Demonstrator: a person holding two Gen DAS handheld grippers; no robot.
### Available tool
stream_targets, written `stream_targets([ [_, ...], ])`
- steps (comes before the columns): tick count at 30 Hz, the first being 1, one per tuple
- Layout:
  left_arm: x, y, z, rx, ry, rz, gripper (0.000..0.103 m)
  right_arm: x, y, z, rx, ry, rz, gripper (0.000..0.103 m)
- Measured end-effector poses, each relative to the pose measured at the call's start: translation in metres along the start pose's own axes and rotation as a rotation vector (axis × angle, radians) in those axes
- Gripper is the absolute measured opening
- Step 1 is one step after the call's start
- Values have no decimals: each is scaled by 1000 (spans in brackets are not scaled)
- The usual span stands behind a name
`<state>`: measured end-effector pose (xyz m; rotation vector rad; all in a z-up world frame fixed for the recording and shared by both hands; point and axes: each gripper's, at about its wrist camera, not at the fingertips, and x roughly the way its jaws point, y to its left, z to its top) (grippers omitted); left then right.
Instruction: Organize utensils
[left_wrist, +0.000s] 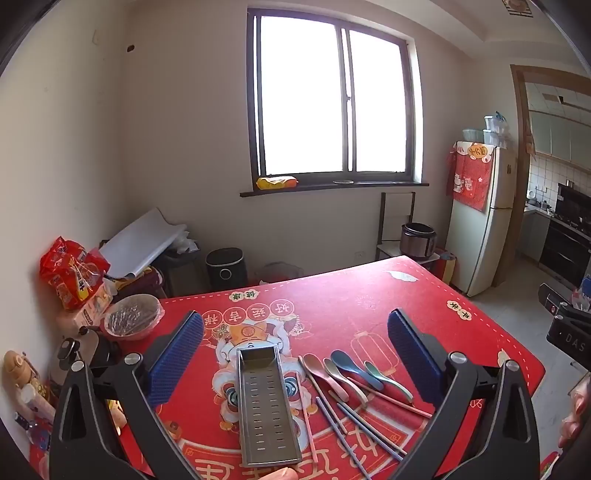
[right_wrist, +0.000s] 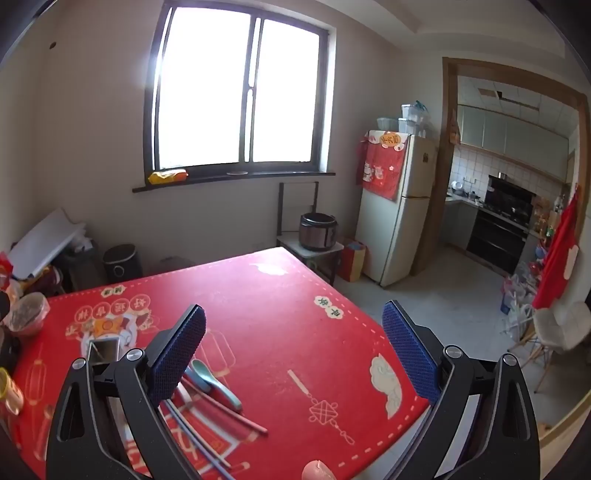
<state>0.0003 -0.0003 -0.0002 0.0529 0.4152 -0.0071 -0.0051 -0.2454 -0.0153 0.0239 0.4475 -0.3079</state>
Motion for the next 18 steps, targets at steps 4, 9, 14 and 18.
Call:
stream_targets([
  [4, -1, 0, 0, -4, -2, 3, 98, -1, 0, 0, 0, -4, 2, 93],
  [9, -2, -4, 1, 3, 6, 0, 98, -1, -4, -7, 5, 5, 1, 93],
  [14, 2, -5, 0, -2, 2, 4, 98, 1, -7, -6, 9, 11, 3, 93],
  [18, 0, -4, -1, 1, -1, 0, 98, 1, -5, -5, 7, 10, 2, 93],
])
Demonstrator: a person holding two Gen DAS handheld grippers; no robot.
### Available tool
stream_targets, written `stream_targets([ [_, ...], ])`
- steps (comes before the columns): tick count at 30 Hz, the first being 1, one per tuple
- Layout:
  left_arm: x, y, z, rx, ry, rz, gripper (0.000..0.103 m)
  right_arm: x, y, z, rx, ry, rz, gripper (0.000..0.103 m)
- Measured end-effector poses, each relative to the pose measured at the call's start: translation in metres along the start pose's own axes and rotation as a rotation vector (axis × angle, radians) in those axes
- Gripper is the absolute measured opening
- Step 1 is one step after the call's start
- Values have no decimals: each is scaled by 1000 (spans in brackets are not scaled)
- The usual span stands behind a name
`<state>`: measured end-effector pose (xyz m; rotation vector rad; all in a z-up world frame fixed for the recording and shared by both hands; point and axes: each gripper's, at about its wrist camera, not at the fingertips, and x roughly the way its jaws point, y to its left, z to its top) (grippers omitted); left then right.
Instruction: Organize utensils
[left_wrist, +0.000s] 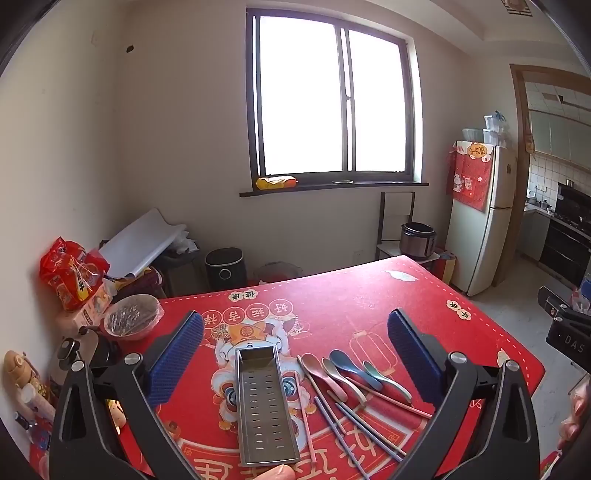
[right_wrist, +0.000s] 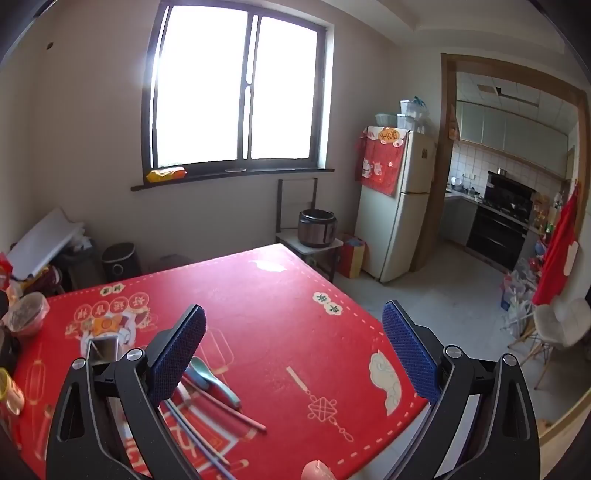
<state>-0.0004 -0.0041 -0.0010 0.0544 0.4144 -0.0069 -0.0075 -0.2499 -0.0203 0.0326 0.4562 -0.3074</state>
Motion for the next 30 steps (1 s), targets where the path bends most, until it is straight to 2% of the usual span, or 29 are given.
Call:
stream_targets([
  [30, -6, -5, 1, 7, 1, -23, 98, -2, -4, 0, 9, -6, -2, 93],
])
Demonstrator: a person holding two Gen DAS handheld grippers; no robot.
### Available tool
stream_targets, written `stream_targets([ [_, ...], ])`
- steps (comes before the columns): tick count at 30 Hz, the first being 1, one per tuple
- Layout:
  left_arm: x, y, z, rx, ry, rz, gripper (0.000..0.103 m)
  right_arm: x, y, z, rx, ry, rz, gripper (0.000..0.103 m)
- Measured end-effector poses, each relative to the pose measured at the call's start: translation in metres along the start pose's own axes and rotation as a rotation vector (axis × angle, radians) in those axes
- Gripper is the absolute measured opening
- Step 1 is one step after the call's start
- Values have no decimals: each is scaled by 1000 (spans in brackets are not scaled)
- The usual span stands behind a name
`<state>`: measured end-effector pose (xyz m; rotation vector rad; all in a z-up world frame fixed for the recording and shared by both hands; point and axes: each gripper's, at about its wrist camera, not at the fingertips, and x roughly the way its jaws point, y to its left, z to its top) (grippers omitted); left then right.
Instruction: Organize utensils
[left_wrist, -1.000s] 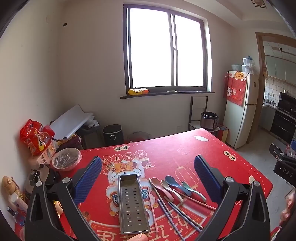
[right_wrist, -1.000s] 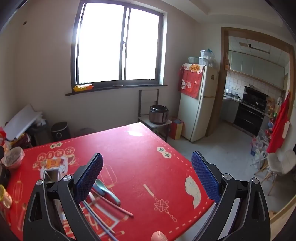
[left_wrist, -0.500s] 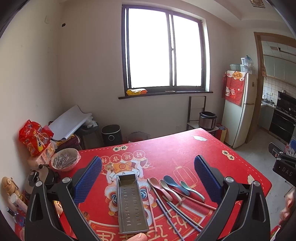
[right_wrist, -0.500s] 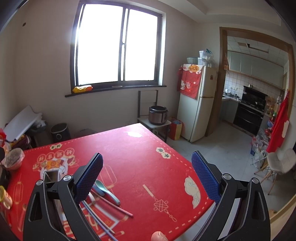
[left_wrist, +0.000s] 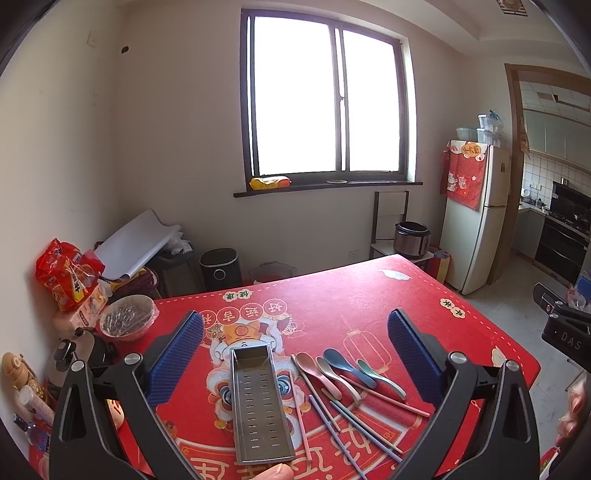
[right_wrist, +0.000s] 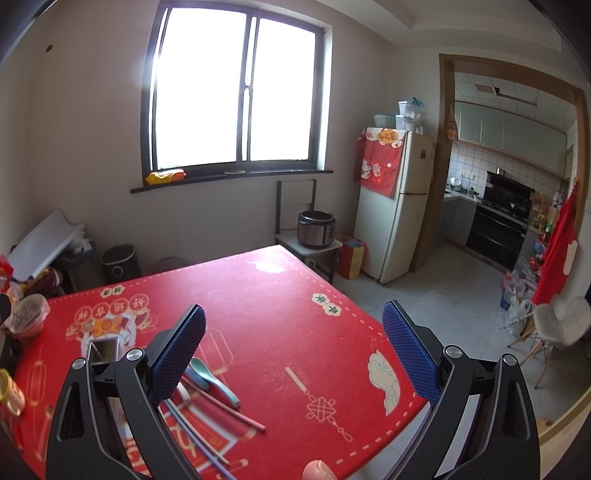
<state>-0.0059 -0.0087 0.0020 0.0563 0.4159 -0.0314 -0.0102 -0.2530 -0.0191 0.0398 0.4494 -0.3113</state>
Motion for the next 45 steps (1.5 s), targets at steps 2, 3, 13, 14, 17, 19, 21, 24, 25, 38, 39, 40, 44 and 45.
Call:
stream_targets([
  [2, -1, 0, 0, -1, 0, 0, 98, 0, 1, 0, -1, 1, 0, 93],
  [3, -1, -1, 0, -1, 0, 0, 98, 0, 1, -1, -2, 2, 1, 93],
  [13, -1, 4, -5, -8, 1, 4, 98, 0, 5, -1, -6, 4, 7, 93],
  [14, -1, 4, -5, -8, 2, 4, 98, 0, 5, -1, -6, 4, 8, 93],
  [17, -2, 4, -5, -8, 2, 3, 98, -1, 5, -1, -5, 5, 8, 93],
  [19, -2, 5, -6, -8, 2, 0, 98, -1, 5, -1, -4, 6, 11, 93],
  [21, -2, 6, -6, -9, 2, -2, 98, -1, 4, 0, 0, 7, 16, 93],
  [24, -2, 5, -6, -9, 4, -2, 98, 0, 5, 0, -8, 7, 11, 93],
  [25, -2, 5, -6, -10, 5, -3, 98, 0, 6, 0, -12, 8, 11, 93],
  [38, -4, 2, -7, -11, 7, -12, 98, -1, 0, -1, 5, 20, 25, 93],
  [39, -5, 1, -7, -11, 8, -14, 98, -1, -1, 0, 5, 21, 24, 93],
  [40, -5, -1, -7, -10, 9, -16, 98, -1, -2, 0, 6, 22, 24, 93],
  [44, -4, -2, -7, -11, 16, -22, 98, 1, -3, -2, 13, 32, 26, 93],
  [45, -3, -2, -8, -16, 20, -18, 98, 3, -3, -3, 15, 37, 34, 93],
])
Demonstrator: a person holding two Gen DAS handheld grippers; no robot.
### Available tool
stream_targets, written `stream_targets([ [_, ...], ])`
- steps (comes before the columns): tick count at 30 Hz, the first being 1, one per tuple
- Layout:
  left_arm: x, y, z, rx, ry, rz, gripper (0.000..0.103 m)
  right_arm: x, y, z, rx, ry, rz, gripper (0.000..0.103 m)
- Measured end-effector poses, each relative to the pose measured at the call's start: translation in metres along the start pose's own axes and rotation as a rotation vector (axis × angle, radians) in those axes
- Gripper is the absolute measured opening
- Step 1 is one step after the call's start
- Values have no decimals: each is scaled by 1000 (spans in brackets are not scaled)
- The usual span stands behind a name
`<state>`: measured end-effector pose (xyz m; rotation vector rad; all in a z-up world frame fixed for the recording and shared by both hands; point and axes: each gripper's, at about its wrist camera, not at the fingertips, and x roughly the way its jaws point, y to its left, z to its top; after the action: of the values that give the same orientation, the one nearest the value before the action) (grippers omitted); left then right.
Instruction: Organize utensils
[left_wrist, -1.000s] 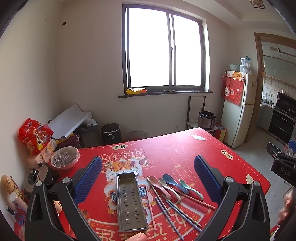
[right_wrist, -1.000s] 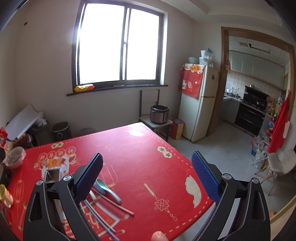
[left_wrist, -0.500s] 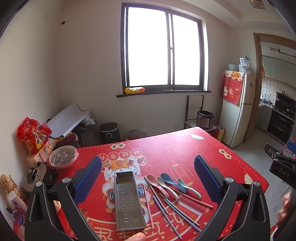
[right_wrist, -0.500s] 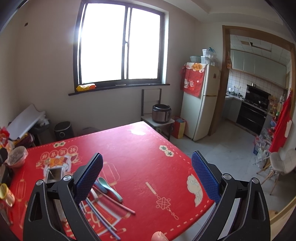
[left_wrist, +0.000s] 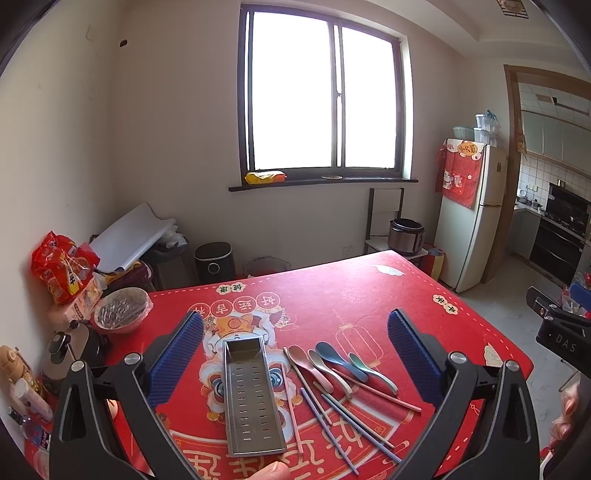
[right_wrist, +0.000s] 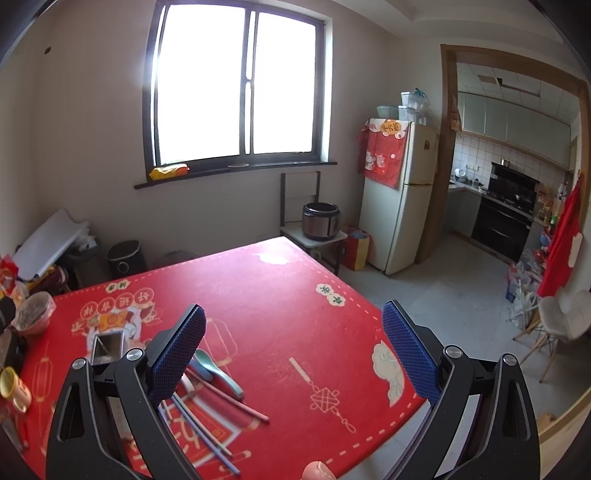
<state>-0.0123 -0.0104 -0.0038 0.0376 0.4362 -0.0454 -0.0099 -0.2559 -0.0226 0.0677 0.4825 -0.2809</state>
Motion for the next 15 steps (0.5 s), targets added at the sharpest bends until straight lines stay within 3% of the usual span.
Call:
stream_targets([
  [8, 19, 20, -16, -41, 73, 37, 98, 29, 5, -14, 22, 44, 197, 93],
  [11, 34, 26, -29, -42, 141, 61, 98, 57, 13, -24, -25, 99, 211, 93],
  [15, 50, 37, -43, -91, 192, 70, 98, 105, 26, -36, -51, 182, 317, 93],
])
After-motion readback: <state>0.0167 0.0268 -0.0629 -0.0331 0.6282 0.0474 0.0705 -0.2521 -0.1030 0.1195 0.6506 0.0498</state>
